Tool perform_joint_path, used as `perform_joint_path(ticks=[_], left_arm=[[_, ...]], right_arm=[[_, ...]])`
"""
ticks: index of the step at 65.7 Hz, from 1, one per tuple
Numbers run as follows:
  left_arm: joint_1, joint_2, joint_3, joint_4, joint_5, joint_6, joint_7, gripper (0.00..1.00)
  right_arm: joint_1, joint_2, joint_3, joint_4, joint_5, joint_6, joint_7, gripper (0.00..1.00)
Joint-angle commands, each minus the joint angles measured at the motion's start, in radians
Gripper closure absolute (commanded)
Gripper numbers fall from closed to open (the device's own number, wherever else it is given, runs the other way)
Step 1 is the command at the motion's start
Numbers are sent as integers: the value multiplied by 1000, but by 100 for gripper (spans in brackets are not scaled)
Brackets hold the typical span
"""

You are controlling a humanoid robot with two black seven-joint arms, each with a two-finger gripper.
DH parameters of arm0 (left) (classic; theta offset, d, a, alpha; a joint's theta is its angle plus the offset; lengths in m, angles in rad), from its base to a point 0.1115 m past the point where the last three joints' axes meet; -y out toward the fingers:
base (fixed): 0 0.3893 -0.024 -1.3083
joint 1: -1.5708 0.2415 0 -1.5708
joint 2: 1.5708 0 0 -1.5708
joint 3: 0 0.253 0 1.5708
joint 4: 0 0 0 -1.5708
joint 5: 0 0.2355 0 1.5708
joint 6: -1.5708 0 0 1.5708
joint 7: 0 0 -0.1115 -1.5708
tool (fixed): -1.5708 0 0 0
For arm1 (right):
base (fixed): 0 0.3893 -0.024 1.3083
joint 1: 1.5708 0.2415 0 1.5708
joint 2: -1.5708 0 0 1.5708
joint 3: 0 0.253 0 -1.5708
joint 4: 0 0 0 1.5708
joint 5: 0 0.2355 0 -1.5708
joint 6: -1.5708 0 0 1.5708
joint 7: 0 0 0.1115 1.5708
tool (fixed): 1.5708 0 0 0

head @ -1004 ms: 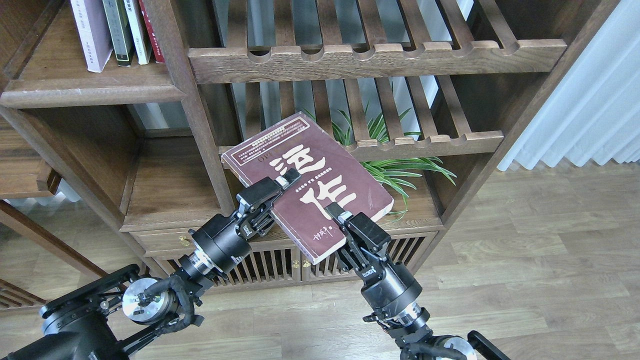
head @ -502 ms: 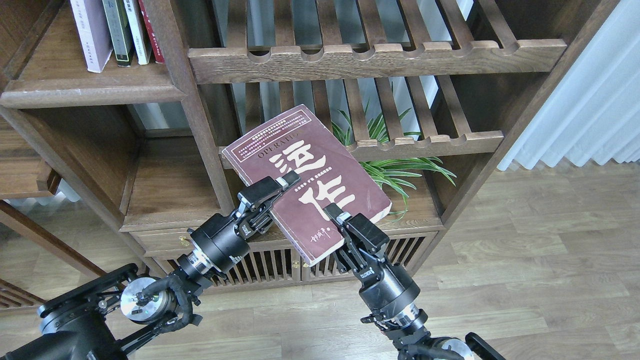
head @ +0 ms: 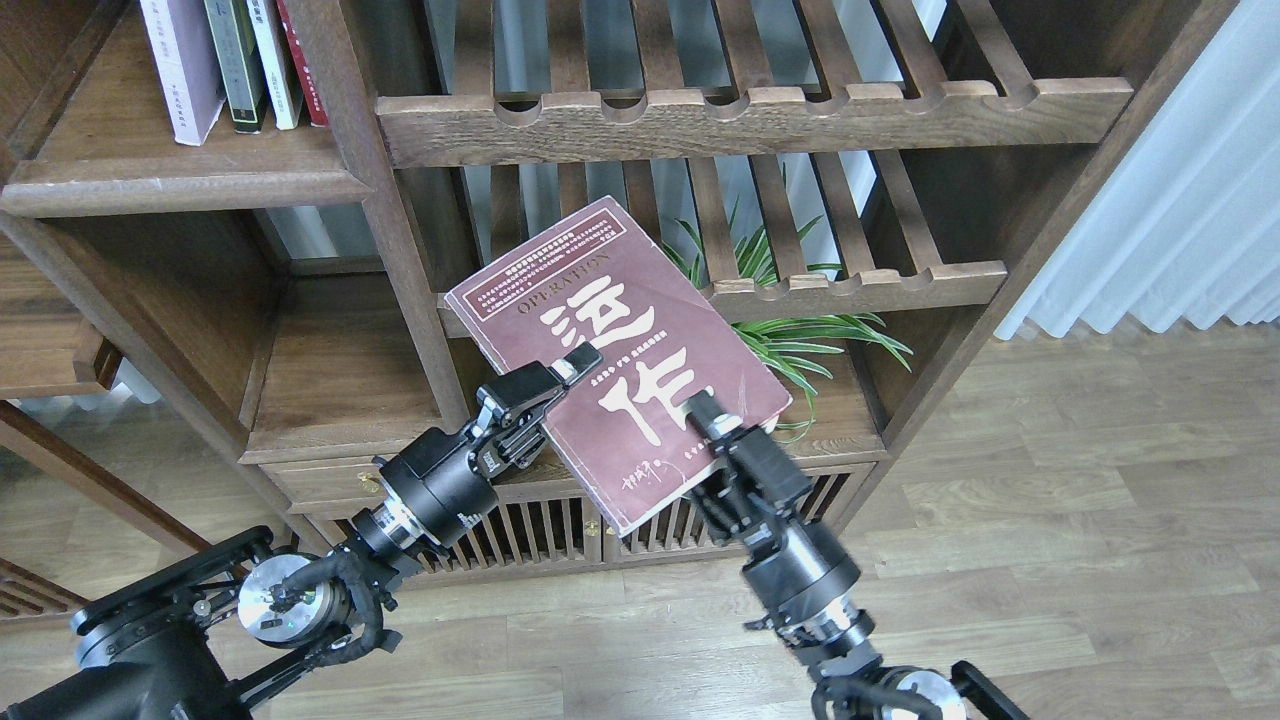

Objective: Organize books on shelf
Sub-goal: 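Release the right gripper and raise the maroon book with the left gripper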

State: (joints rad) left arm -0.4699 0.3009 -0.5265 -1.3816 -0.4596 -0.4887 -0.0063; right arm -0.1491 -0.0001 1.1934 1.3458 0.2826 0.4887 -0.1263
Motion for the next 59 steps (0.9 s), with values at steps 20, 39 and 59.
perform_joint_path(ticks=[20,39,59], left_arm=[[-9,-9,-32,0,102,0,0,99],[-141,-97,-147,0,147,0,0,100],[-243,-124,-150,-2,148,0,0,100]], right_arm=[[11,0,107,-56,4,0,2,12],[43,0,72,-57,-29,0,1,10],[62,0,32,-63,-65,0,1,10]])
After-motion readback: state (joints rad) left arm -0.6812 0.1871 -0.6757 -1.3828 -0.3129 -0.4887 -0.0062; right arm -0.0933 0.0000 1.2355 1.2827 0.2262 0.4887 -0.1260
